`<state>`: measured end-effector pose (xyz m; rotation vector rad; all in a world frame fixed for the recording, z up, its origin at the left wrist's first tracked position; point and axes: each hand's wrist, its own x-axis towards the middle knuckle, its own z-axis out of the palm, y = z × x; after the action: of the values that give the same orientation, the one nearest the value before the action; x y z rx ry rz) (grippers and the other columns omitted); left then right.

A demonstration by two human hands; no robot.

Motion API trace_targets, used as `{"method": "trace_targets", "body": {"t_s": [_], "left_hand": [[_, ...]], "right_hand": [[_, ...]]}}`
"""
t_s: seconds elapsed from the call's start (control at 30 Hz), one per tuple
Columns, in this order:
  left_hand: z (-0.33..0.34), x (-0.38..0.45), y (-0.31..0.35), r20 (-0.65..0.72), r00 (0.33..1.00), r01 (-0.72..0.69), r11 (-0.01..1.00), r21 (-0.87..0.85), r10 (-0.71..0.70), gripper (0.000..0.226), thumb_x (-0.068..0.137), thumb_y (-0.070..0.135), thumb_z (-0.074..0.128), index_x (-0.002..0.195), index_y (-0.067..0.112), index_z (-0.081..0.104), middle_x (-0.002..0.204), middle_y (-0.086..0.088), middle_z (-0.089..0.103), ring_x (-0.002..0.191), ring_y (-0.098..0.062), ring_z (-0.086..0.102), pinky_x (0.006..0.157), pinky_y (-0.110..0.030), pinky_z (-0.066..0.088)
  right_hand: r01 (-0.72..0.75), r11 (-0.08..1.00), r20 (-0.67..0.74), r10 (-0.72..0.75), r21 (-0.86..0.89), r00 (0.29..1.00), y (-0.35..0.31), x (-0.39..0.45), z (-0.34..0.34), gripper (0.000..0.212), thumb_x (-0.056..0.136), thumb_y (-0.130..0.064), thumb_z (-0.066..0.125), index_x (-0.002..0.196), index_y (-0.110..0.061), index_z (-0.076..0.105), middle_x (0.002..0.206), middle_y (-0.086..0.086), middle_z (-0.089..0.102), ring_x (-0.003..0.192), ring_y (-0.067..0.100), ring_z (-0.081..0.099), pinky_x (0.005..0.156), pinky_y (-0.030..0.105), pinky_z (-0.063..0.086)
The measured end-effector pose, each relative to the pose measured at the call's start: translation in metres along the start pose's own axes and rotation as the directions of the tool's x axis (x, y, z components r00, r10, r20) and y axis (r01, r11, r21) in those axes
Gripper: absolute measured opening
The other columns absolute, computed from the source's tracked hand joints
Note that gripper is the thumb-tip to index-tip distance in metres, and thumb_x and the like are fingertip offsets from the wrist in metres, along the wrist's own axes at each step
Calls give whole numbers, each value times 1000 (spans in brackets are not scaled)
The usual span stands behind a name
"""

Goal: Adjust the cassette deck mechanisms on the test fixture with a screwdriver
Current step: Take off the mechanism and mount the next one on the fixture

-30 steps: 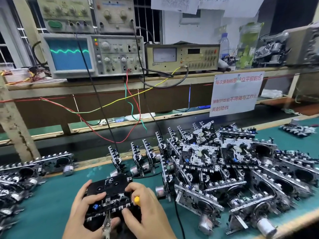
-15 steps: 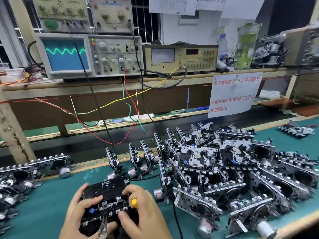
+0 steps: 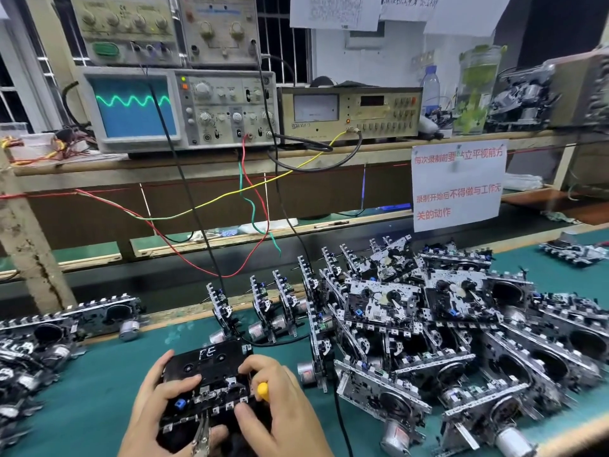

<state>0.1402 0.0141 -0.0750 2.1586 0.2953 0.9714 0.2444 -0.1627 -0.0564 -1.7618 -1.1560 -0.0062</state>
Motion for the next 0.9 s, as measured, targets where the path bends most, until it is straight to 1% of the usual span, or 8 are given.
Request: {"method": "trace_targets", "body": {"t_s": [0.13,0.23,0.37,0.47,0.67,0.77,0.83,0.9], "left_hand": [[0,2,0,43,999,-19,995,95,15,65,53,66,81,103,24,73,146,-8,49,137,-13,44,109,-4,23],[-18,13,4,159,985,29,971,238,-69,33,77,20,80,80,52,75,155,-12,42,145,-25,36,117,-32,24],[-39,11,23,340,939,-36,971,238,-48,41,73,68,59,113,58,62,160,28,22,143,1,34,109,-38,33],[-36,35,45,355,929,-8,952,307,-106,54,63,81,55,99,41,62,157,16,34,146,2,26,113,-34,30],[-10,70,58,599,750,-227,743,630,-280,107,65,67,77,152,51,17,142,6,43,132,-24,41,105,-47,44],[-19,73,63,504,845,-70,895,440,-182,92,69,60,77,149,50,33,137,14,50,129,-8,46,110,-37,42],[-30,65,76,332,923,191,980,49,-197,81,65,63,74,140,52,46,126,28,59,116,5,56,100,-21,46],[-39,49,90,321,901,415,794,-445,-291,65,70,61,70,131,40,61,123,14,69,114,-11,65,91,-30,56]], "right_hand": [[-30,998,25,32,-53,999,0,1,-4,18,97,-36,48,104,-20,45,132,-24,30,119,-8,33,99,20,32],[-119,985,7,121,-125,993,-2,-1,-12,9,103,-37,40,104,-28,39,119,-17,24,115,-9,25,102,26,30],[-88,941,19,99,-325,995,-8,-11,-41,18,107,-44,34,108,-29,45,105,-14,45,97,6,42,86,27,38],[-132,925,-62,118,-357,991,-15,-17,-60,14,102,-41,51,97,-28,54,76,-12,54,70,7,49,63,29,36],[-237,971,-289,219,-30,932,-25,-20,-78,5,95,-26,65,93,-30,63,71,-8,71,64,4,67,66,32,55],[-173,971,-320,218,163,922,-34,-20,-81,5,97,-19,63,96,-24,65,77,-6,73,65,9,69,64,27,56],[-108,959,-359,201,264,911,-41,-21,-82,6,98,-19,61,98,-20,67,78,-2,73,65,12,69,61,21,54],[-49,932,-381,195,360,904,-50,-21,-81,11,96,-25,60,98,-19,68,78,3,72,63,12,67,59,18,53]]}}
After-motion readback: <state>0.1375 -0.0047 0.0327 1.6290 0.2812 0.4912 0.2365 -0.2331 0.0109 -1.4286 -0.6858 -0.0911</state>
